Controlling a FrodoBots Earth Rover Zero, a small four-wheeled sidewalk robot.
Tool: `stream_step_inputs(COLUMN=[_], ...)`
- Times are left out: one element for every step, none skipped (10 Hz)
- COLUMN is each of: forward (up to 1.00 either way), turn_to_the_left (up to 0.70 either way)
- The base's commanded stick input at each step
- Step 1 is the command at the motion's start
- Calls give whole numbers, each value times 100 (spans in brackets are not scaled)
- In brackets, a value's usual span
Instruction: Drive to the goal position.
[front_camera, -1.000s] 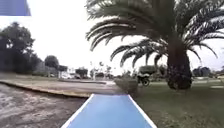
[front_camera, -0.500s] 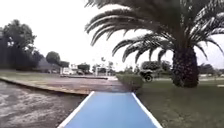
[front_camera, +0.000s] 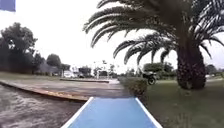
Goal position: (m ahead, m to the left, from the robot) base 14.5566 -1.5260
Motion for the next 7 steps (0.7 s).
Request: stream_step_inputs(forward=[50,50,50,50,50,50,50], turn_to_the_left=[0,0,0,-19,-50,-37,0])
